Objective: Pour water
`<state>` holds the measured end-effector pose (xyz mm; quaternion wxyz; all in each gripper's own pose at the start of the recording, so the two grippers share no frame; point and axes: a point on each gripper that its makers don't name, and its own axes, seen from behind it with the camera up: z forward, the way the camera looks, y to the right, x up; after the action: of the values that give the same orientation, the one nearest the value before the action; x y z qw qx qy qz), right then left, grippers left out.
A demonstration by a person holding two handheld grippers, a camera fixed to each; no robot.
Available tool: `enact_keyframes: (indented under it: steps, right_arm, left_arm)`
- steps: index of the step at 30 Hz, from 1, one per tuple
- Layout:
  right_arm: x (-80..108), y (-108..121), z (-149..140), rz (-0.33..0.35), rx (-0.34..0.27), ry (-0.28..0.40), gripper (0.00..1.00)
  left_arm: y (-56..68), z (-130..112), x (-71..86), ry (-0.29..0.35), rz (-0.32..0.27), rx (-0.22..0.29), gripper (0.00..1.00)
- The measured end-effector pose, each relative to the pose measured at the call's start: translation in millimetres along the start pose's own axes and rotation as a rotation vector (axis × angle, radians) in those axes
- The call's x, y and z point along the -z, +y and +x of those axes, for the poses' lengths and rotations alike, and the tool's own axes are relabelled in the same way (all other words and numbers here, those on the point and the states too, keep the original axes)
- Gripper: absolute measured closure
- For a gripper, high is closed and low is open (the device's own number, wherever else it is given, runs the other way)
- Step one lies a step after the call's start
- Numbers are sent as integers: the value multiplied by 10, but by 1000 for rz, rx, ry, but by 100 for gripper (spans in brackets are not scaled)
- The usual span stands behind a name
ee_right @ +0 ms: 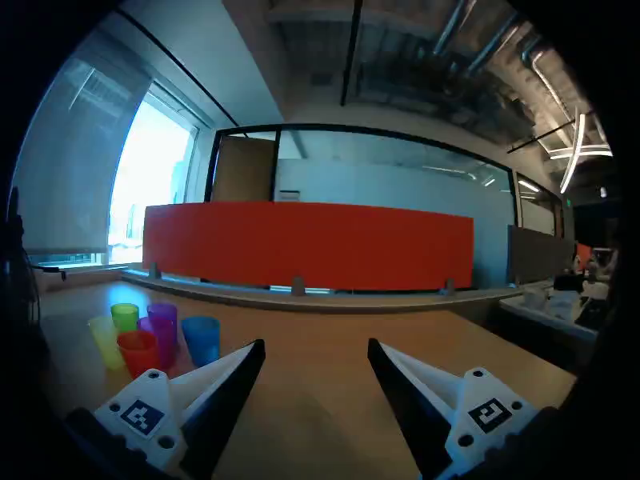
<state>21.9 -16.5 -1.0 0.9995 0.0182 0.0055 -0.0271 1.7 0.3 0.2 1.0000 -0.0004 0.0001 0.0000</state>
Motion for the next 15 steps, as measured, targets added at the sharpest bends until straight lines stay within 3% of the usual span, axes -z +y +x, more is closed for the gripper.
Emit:
enact_keyframes:
  steps: [15]
  right_arm:
    - [-93,-84,596,21,25,9,1]
  left_arm:
    - [39,503,-72,9,-25,-26,8]
